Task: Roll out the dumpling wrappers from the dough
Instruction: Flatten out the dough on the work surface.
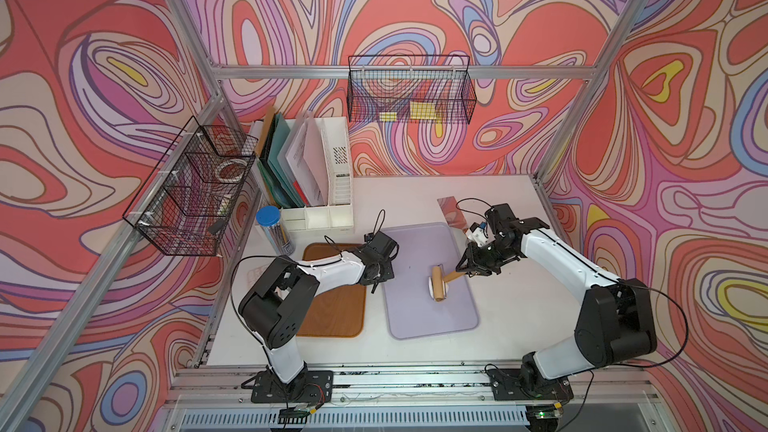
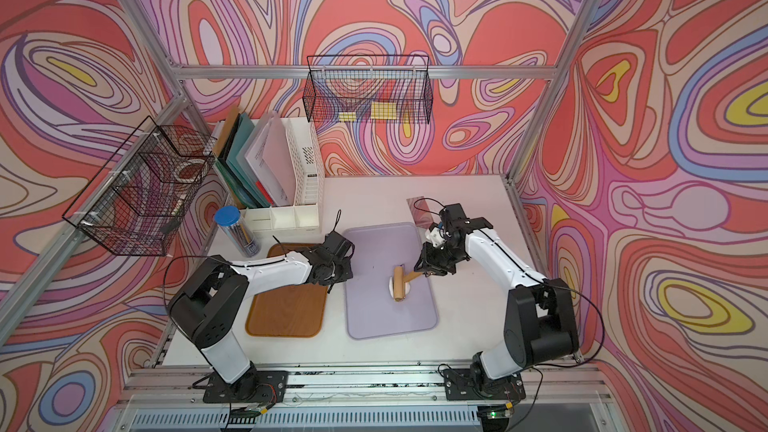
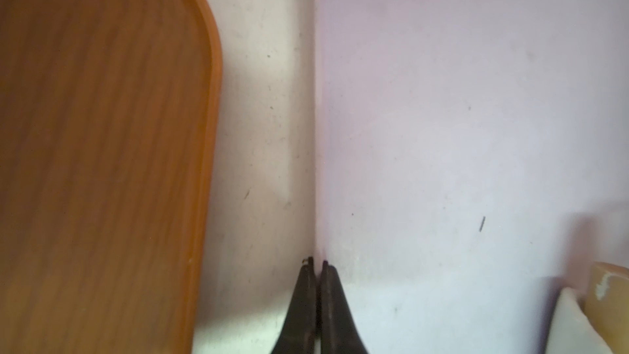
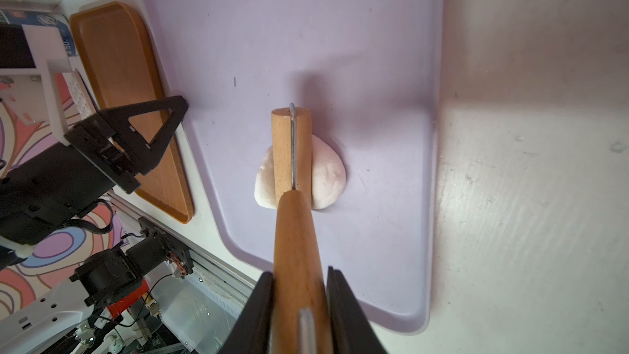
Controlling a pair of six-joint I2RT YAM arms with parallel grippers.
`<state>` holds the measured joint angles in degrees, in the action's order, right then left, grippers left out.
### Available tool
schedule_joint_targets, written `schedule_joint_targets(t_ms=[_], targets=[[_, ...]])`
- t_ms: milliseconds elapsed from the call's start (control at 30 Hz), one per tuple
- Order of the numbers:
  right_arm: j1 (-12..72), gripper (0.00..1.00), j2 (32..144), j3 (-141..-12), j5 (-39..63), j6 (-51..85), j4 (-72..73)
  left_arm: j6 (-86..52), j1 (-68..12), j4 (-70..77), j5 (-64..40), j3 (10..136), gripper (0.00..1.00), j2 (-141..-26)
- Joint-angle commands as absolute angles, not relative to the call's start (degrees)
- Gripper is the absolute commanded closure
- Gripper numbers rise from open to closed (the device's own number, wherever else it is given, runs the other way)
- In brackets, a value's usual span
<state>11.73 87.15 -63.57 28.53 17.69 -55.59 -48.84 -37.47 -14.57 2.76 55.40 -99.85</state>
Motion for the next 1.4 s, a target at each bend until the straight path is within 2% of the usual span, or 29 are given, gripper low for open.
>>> schedule_joint_targets(t_ms=[0, 133, 367, 633, 1100, 1367], targets=[[11.9, 1.0, 90.5, -60.5, 5.4, 19.2, -62.3, -48.9, -37.4, -13.8, 2.0, 54.4, 1.0, -99.6], [12.3, 1.0, 91.3, -61.0, -0.4, 20.2, -64.0, -49.0, -37.1, -14.1, 2.5, 53.8, 1.0, -98.7], [12.0, 1.0, 90.0, -61.7, -0.4, 19.9, -65.2, -48.6, -35.3, -14.6, 2.9, 51.8, 1.0, -96.7], [11.6, 1.0, 88.6, -64.4, -8.4, 21.7, -71.9, -48.1, -34.6, -14.8, 3.8, 51.1, 1.0, -96.6], [14.5, 1.0, 91.5, -63.5, -8.7, 22.4, -70.4, -48.3, -34.6, -13.9, 1.8, 51.2, 1.0, -97.2], [17.3, 1.0, 85.4, -73.7, -0.2, 21.2, -70.0, -48.9, -34.7, -13.6, 1.2, 51.4, 1.0, -97.0]])
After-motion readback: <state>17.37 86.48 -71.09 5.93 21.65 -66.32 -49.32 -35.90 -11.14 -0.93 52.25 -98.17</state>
